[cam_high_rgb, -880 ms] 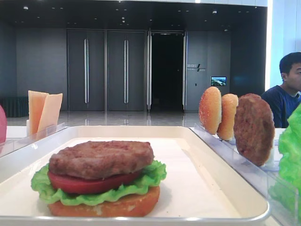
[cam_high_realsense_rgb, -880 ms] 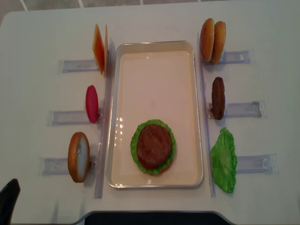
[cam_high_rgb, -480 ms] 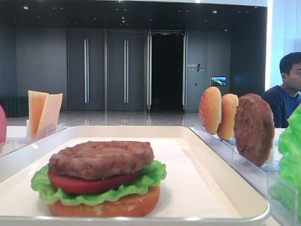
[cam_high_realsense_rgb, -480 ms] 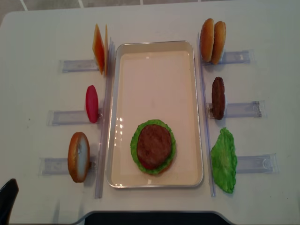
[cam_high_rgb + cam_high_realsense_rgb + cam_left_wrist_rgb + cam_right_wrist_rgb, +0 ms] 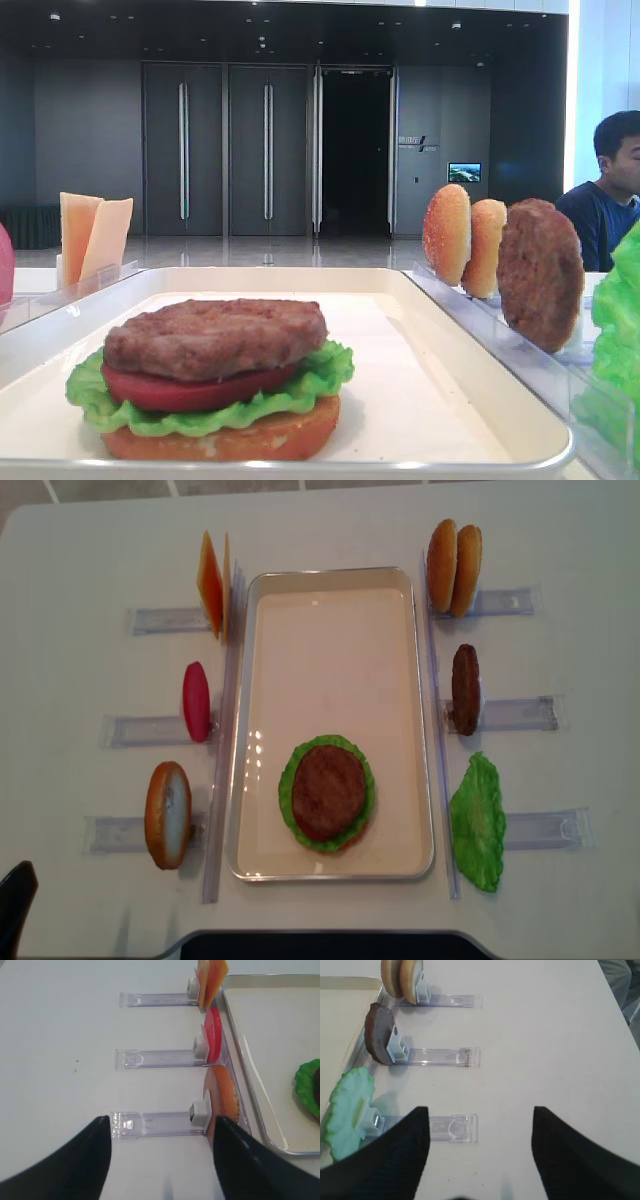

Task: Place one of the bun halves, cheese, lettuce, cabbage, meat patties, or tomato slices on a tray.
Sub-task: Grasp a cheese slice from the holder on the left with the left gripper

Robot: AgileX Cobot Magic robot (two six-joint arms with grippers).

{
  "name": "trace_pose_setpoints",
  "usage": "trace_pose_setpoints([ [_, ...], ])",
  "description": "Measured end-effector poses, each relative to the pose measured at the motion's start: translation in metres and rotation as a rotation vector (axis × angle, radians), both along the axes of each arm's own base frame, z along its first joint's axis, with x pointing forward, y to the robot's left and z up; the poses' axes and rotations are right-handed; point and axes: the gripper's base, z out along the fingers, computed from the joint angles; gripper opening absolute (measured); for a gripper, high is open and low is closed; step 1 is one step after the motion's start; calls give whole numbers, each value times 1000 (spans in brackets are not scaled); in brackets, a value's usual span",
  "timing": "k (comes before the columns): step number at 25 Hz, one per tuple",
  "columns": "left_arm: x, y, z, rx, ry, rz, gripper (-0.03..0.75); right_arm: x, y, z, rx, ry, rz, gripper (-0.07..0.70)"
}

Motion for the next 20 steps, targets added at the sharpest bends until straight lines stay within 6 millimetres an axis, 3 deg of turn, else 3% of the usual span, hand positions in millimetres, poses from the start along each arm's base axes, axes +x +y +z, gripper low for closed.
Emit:
trace_pose_setpoints([
  [9, 16, 1, 1, -7, 104, -1, 483, 0, 0, 0, 0, 0, 0, 454],
  [15, 36, 2, 32, -23, 159, 9, 483, 0, 0, 0, 0, 0, 0, 454],
  [20, 66, 6, 61, -8, 243, 41, 482, 0, 0, 0, 0, 0, 0, 454],
])
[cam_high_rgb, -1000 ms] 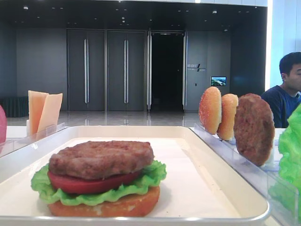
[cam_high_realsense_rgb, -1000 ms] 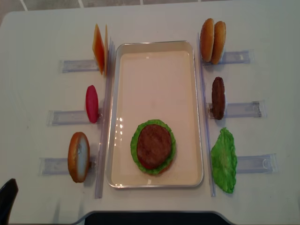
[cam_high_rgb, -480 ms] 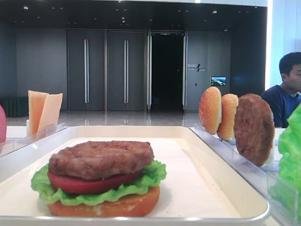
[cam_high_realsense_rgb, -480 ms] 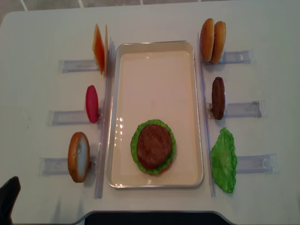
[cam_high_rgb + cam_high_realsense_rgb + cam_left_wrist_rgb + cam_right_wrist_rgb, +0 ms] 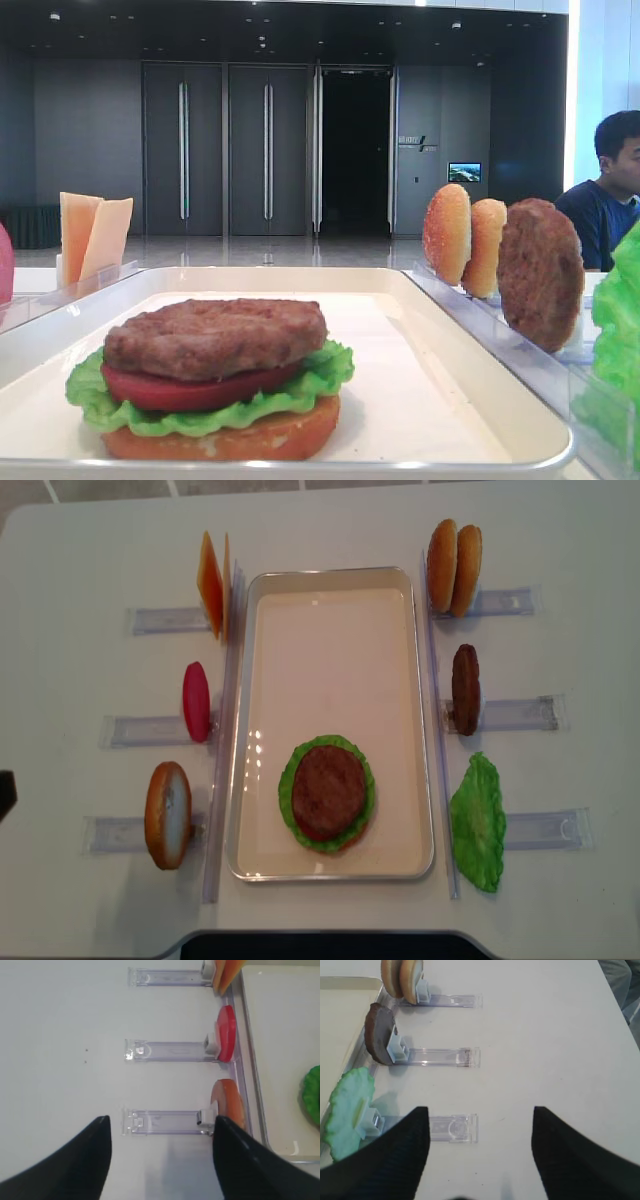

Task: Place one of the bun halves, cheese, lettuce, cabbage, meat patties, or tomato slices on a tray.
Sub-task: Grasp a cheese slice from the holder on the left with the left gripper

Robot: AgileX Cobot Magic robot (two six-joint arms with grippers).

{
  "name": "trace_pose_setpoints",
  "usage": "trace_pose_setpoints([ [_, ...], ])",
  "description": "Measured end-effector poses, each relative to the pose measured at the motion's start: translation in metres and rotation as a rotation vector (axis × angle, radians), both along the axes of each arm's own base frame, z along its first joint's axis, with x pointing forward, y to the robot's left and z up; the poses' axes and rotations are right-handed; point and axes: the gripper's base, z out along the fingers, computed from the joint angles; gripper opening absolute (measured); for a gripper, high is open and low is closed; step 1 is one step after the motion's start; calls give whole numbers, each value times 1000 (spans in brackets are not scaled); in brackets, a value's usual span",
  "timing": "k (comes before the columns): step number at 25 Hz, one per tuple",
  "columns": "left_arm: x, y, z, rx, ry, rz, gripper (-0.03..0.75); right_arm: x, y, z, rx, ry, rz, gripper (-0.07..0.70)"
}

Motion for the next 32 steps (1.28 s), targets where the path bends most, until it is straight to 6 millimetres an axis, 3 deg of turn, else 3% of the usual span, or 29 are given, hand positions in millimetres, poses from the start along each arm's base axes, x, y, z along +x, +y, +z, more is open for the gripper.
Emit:
trace_pose_setpoints([
  [11, 91, 5, 39, -17, 208, 26, 482, 0, 0, 0, 0, 0, 0, 454],
  [19, 174, 9, 37, -32, 360, 41, 482, 0, 0, 0, 0, 0, 0, 454],
  [32, 304, 18, 37, -30, 349, 83, 482, 0, 0, 0, 0, 0, 0, 454],
])
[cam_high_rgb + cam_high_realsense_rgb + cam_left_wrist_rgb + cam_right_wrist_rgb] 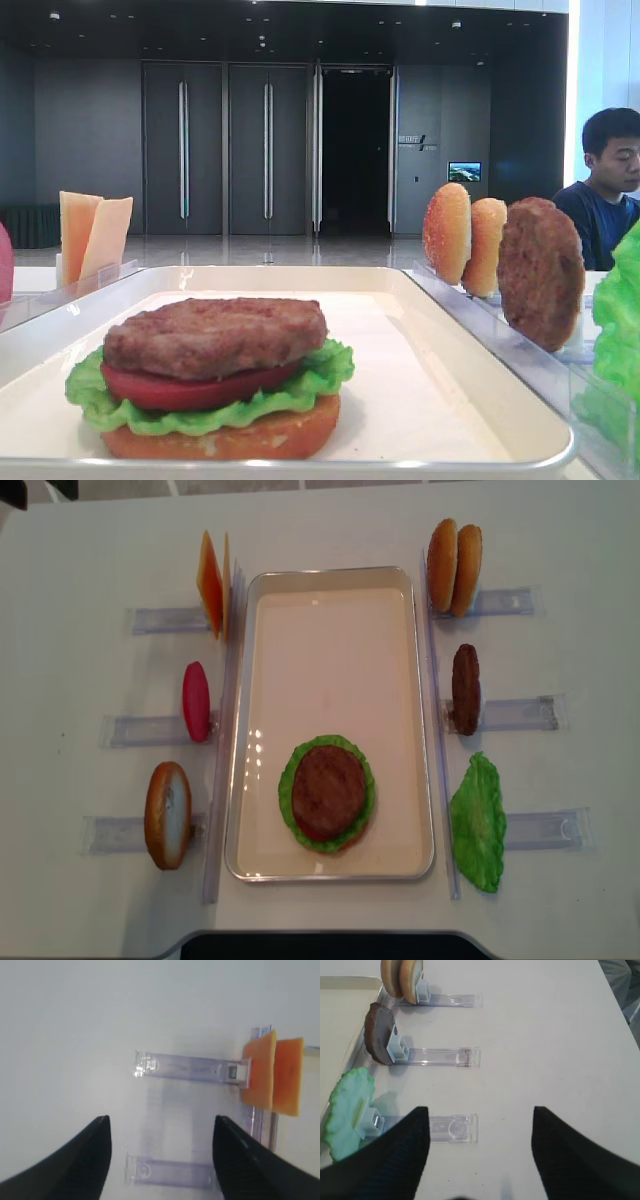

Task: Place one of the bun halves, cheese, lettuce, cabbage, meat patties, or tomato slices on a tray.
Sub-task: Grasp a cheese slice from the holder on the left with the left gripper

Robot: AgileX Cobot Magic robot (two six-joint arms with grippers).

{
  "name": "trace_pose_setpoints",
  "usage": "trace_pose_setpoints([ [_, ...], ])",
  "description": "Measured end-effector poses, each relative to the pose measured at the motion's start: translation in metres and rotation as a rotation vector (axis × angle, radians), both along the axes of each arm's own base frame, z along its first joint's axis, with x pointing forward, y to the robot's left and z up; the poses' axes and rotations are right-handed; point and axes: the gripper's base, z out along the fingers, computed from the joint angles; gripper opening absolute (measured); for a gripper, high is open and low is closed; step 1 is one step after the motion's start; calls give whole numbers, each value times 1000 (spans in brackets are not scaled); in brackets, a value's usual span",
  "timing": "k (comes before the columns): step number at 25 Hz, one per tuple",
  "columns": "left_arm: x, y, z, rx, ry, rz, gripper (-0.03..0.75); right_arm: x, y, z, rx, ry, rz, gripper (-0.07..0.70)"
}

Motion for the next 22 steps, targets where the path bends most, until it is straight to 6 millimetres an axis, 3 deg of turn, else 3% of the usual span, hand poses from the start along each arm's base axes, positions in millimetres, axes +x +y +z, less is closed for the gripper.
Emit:
trace_pose_setpoints([
  [8, 46, 3, -16, 5, -5, 8, 482, 0, 0, 0, 0, 0, 0, 454],
  [16, 59, 6, -36, 36, 37, 60, 482, 0, 0, 0, 0, 0, 0, 454],
  [18, 60, 1, -36, 57, 34, 61, 482, 0, 0, 0, 0, 0, 0, 454],
  [22, 61, -32, -38, 64, 31, 22, 482, 0, 0, 0, 0, 0, 0, 454],
])
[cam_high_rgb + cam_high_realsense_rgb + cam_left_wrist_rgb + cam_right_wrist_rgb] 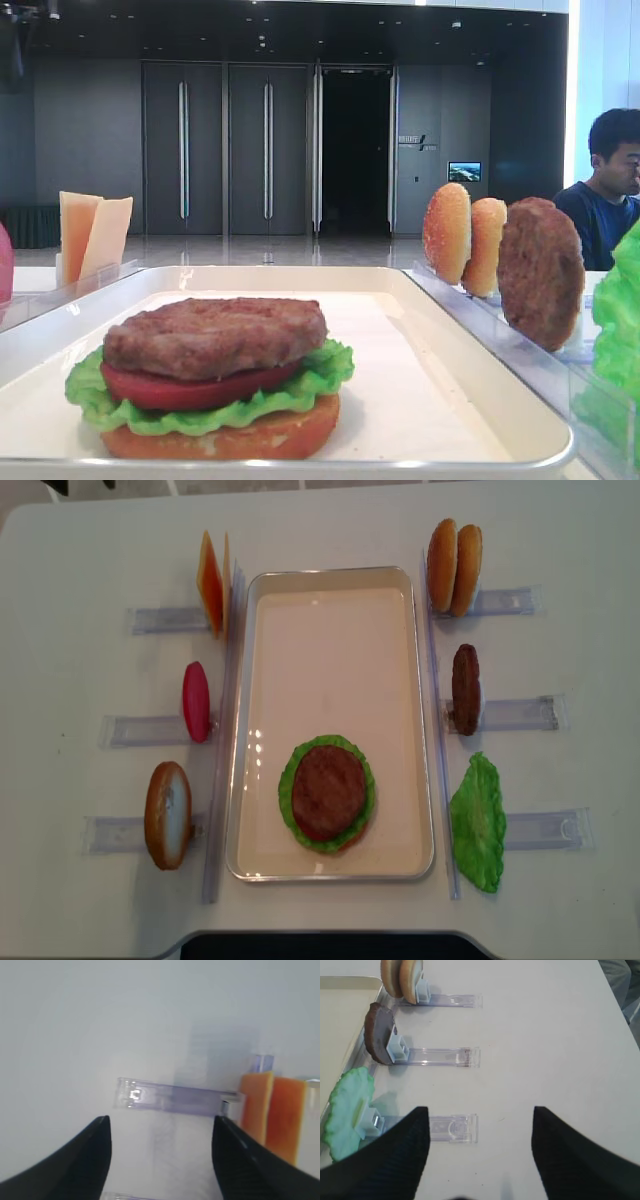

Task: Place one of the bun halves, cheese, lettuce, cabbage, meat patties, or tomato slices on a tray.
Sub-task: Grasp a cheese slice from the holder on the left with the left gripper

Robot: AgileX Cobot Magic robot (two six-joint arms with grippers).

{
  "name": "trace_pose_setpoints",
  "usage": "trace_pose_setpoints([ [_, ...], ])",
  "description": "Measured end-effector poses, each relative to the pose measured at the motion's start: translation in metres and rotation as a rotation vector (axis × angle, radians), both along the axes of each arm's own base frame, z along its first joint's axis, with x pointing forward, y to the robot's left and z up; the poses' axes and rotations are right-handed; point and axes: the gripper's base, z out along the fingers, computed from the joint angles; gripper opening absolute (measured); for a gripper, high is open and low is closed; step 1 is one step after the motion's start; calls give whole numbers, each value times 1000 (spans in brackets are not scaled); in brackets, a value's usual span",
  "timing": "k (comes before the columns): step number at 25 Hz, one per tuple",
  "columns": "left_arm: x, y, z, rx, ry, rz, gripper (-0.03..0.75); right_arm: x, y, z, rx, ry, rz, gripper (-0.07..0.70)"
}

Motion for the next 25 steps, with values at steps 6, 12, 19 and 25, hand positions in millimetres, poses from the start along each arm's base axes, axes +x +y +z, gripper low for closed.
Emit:
trace_pose_setpoints([
  [6, 6, -51, -23, -19, 36, -6, 482, 0, 0, 0, 0, 0, 0, 454],
  [12, 10, -88, -48, -28, 83, -9, 482, 0, 0, 0, 0, 0, 0, 454],
  [19, 8, -107, -58, -28, 94, 4, 482, 0, 0, 0, 0, 0, 0, 454],
  [25, 8, -109, -58, -43, 89, 41, 482, 0, 0, 0, 0, 0, 0, 454],
])
